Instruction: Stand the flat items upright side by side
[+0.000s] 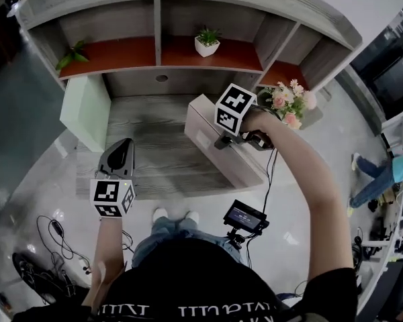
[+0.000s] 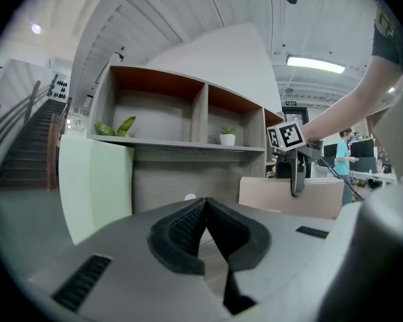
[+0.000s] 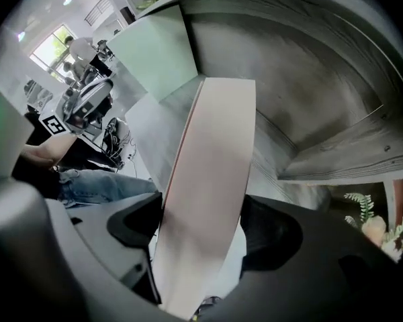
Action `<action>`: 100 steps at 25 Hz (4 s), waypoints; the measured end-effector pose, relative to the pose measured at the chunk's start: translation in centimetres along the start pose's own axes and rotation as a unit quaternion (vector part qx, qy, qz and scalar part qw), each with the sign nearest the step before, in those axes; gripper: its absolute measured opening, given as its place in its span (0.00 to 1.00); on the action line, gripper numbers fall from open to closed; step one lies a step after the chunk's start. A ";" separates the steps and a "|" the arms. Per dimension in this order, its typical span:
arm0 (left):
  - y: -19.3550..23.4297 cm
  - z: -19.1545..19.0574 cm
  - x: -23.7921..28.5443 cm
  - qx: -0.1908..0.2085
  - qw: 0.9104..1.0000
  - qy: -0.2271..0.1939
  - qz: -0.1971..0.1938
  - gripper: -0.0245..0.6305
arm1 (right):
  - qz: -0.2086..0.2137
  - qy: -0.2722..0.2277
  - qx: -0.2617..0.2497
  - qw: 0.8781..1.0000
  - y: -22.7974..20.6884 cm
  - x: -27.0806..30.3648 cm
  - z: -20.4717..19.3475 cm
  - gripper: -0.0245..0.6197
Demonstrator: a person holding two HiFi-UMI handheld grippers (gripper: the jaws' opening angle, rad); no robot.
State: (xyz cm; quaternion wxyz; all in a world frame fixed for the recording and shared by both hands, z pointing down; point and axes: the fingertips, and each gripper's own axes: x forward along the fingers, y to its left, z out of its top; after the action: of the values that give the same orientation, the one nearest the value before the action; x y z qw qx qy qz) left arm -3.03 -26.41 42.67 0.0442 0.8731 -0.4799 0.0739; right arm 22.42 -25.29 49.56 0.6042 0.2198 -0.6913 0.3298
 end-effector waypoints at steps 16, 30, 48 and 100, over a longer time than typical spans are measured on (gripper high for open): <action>-2.4 -2.1 -4.7 -0.012 0.997 0.016 0.078 0.06 | -0.042 -0.069 -0.092 0.992 3.5 -1.2 1.1 0.53; -3.9 -1.0 -6.0 0.018 0.998 -0.004 0.054 0.06 | -0.038 -0.458 0.027 0.888 5.9 -7.3 2.3 0.53; -3.4 -1.8 -7.8 0.054 0.998 0.016 -0.031 0.06 | -0.191 -0.623 0.125 0.749 6.7 -4.6 -0.8 0.53; 12.1 -6.5 -18.9 0.009 0.993 0.024 0.119 0.06 | -0.096 -0.451 0.156 0.874 17.4 6.4 25.7 0.54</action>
State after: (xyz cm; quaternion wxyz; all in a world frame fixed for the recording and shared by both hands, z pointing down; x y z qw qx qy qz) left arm -23.75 -16.23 45.93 0.0388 0.8081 -0.5786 0.1035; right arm -8.67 -31.26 51.15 0.2134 0.5014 -0.8036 0.2394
